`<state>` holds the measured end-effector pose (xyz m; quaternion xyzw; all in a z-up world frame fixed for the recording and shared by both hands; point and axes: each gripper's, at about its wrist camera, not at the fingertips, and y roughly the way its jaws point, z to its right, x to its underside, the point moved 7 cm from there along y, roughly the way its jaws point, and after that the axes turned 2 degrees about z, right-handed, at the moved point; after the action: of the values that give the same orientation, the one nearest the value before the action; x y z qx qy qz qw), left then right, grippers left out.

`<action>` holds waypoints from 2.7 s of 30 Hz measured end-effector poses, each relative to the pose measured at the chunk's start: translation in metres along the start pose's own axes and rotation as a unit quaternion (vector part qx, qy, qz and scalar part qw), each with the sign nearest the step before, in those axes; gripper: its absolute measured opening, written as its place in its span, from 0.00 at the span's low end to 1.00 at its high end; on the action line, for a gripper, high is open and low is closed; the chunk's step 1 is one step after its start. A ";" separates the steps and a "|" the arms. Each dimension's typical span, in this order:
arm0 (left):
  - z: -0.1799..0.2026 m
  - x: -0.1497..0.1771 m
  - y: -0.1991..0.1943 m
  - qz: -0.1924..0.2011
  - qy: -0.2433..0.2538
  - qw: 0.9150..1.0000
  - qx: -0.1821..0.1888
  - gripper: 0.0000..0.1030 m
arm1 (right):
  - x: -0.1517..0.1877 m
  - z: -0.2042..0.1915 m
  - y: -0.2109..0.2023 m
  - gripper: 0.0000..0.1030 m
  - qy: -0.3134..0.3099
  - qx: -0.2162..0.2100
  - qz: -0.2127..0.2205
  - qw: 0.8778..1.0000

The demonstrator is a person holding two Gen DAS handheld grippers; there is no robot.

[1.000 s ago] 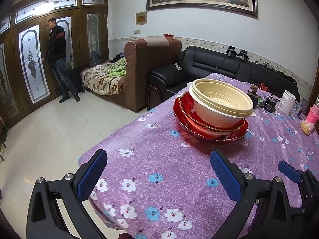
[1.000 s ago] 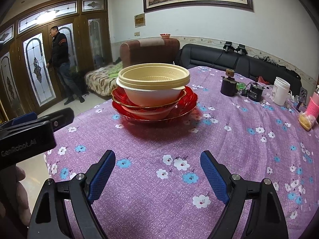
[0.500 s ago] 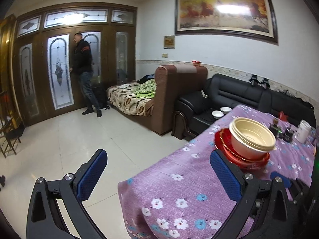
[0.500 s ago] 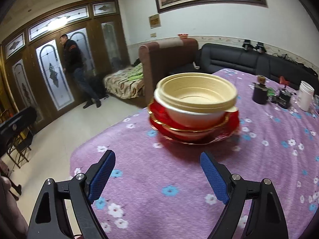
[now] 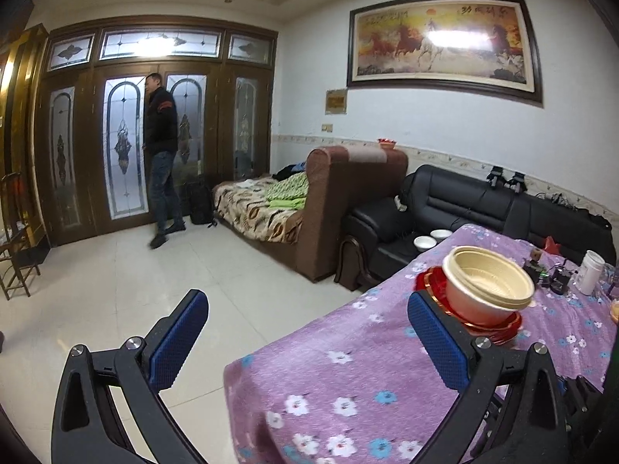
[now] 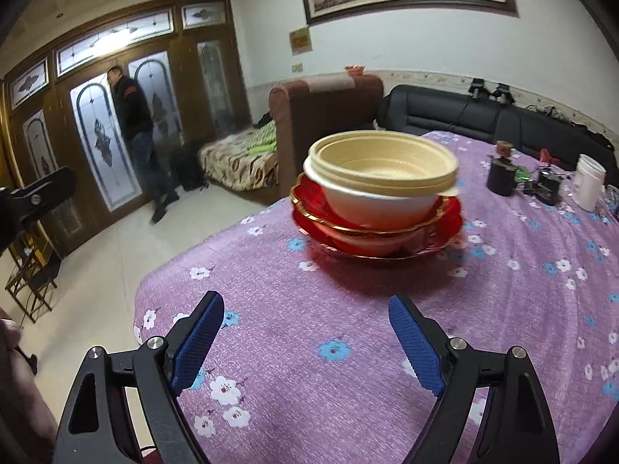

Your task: Organize plates and bowls

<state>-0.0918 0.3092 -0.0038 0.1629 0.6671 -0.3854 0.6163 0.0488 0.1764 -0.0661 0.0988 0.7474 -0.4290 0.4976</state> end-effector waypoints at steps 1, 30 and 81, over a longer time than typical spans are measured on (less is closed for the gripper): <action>0.006 0.002 0.000 0.001 0.004 1.000 0.004 1.00 | 0.001 0.003 -0.005 0.88 0.002 0.003 0.004 1.000; 0.069 0.051 0.023 -0.111 0.062 0.990 0.064 1.00 | 0.021 0.032 -0.034 0.89 0.000 0.035 0.010 0.999; -0.030 -0.017 -0.003 -0.022 0.003 0.999 -0.028 1.00 | -0.019 -0.041 0.002 0.89 -0.052 -0.047 0.006 0.998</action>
<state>-0.1113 0.3331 0.0109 0.1314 0.6832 -0.3795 0.6099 0.0325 0.2134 -0.0459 0.0570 0.7391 -0.3951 0.5426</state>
